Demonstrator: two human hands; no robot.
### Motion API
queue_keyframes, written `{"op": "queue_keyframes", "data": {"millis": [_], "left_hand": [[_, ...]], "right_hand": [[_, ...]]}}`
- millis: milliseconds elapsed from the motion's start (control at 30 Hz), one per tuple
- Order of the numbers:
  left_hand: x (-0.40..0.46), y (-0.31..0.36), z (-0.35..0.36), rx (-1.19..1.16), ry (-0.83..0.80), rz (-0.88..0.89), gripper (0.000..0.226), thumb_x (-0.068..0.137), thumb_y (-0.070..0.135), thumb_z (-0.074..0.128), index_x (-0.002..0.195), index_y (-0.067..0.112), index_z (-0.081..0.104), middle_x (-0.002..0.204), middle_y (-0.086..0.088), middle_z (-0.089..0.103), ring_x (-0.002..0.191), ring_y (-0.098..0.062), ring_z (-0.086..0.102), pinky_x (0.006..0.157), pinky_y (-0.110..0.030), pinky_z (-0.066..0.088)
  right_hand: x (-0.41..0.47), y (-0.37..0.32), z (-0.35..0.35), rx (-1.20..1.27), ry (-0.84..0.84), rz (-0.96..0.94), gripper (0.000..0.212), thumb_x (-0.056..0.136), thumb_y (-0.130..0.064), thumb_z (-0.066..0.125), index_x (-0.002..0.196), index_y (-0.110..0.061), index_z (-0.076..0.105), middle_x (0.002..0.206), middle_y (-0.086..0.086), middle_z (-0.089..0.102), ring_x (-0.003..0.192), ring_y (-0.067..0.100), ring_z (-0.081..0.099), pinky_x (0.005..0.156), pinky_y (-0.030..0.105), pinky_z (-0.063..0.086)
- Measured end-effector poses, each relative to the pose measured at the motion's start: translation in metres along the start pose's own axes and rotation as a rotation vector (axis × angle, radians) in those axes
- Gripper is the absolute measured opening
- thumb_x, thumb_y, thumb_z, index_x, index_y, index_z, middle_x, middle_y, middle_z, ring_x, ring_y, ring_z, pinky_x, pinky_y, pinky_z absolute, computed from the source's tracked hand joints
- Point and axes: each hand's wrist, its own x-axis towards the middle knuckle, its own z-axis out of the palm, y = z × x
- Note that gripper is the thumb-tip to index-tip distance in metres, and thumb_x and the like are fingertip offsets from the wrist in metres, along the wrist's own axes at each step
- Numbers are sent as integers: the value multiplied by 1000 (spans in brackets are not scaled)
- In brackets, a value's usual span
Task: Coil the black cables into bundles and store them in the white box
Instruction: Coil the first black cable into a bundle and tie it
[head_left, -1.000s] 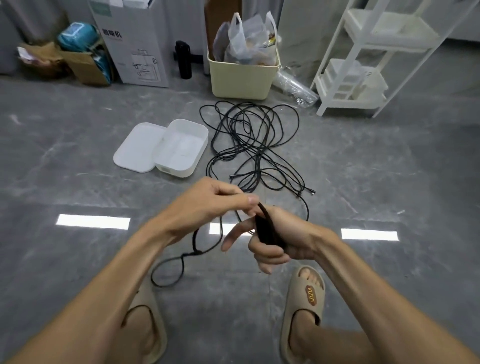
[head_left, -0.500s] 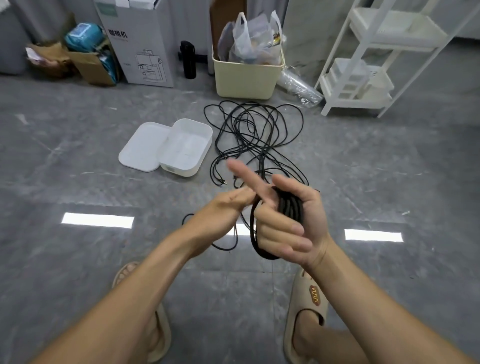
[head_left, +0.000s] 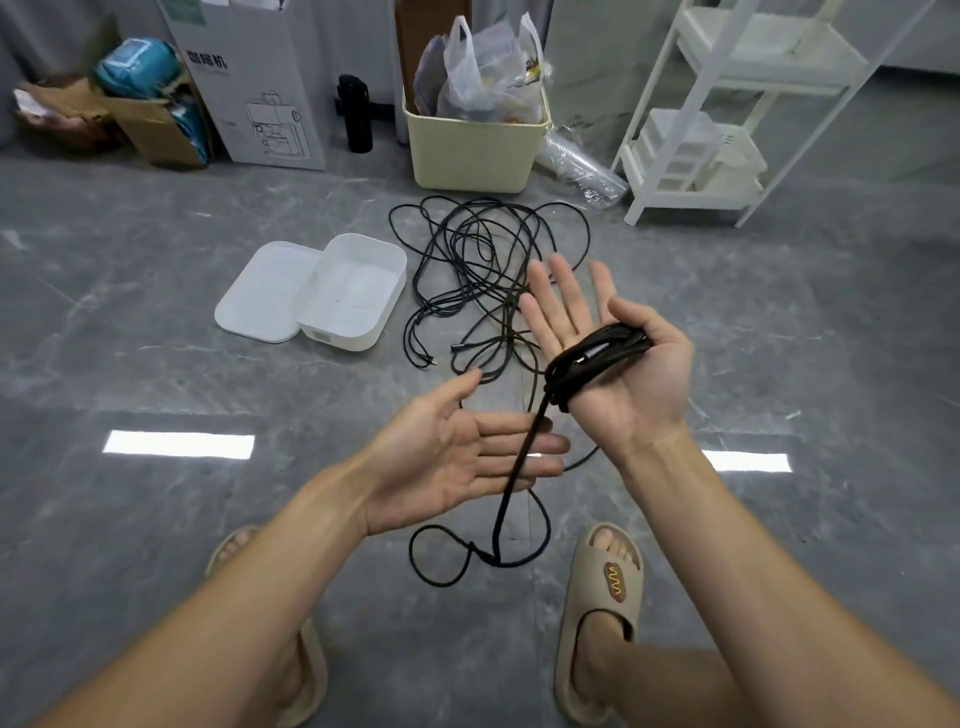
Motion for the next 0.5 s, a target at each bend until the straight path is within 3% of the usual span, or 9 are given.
{"op": "queue_keyframes", "data": {"millis": [200,333,433,500], "left_hand": [[-3,-2,1,46,3,-34,75,98,59,28,139,0,50,136,-18,60,121,-32,62,100,-37,52],[-7,3,-1,87,45,-41,75,99,59,30,134,-2,56,127,-19,65,101,-27,70,87,-35,56],[-9,7,-2,117,39,-40,74,96,59,35,128,-2,63,108,-13,71,76,-22,66,73,-33,56],[-11,11,-2,199,54,-29,71,95,60,37,123,3,68,86,-6,68,56,-13,52,56,-26,49]], "right_hand": [[4,-2,-6,-562,127,-172,64,99,-9,37,158,-29,20,145,7,52,123,26,62,114,50,37],[5,-4,-15,-1067,164,-245,58,103,-12,36,155,-34,25,138,-4,56,120,12,62,112,39,39],[4,-5,-24,-1507,187,-262,55,103,-19,40,154,-36,30,126,-12,62,111,1,61,96,14,40],[3,-4,-30,-1737,190,-143,51,102,-23,39,151,-39,37,116,-16,66,98,5,62,78,2,40]]}}
